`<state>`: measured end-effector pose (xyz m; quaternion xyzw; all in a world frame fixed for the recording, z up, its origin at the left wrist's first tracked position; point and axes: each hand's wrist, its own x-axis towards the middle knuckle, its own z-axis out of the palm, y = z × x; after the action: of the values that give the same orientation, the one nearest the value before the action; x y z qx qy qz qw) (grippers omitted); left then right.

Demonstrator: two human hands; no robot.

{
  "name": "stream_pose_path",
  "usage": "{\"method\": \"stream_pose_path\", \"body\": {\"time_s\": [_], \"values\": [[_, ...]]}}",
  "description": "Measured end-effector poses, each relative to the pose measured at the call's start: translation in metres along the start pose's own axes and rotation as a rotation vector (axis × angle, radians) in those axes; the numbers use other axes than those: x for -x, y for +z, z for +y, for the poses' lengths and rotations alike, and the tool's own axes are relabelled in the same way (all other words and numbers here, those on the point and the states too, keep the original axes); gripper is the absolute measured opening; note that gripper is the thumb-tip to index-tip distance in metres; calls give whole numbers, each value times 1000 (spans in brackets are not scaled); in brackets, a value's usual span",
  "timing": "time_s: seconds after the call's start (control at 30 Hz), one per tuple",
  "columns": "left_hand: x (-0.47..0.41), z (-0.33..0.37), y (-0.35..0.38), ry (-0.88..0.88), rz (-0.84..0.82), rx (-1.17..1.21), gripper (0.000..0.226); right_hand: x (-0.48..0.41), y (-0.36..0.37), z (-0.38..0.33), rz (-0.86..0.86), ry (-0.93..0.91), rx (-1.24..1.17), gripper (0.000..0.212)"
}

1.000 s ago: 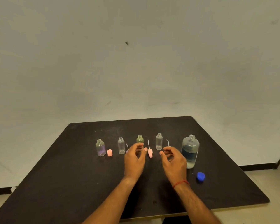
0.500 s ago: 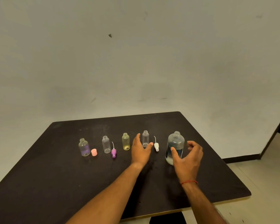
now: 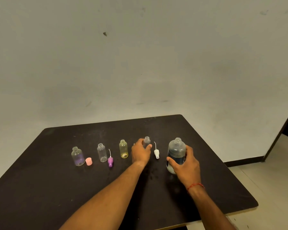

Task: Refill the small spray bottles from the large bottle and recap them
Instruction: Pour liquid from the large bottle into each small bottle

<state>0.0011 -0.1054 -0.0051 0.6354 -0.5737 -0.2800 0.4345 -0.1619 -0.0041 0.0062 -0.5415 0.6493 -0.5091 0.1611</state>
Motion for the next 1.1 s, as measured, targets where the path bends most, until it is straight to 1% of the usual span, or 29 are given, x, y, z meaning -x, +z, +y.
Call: {"method": "stream_pose_path", "body": {"time_s": [0.17,0.3,0.4,0.5,0.57,0.67,0.8,1.1], "values": [[2,7,-6,41,13,27,15,-3,1,3,-1,-15,3,76],[8,15,-15,141,12,67,14,-8,0,-2,-15,-66,21,75],[12,20,-22,212,6,88,23,-17,-1,-8,-41,-134,29,72],[17,24,-29,291,-5,106,33,-32,-3,-14,-87,-209,128,72],[22,29,-35,323,-13,116,37,-42,-6,-19,-116,-229,204,76],[27,33,-46,348,-34,103,42,-54,-11,-28,-147,-261,302,80],[33,34,-57,372,-52,98,43,-62,-19,-40,-196,-325,405,79],[40,38,-71,405,-76,77,40,-61,-28,-51,-249,-421,505,77]]}}
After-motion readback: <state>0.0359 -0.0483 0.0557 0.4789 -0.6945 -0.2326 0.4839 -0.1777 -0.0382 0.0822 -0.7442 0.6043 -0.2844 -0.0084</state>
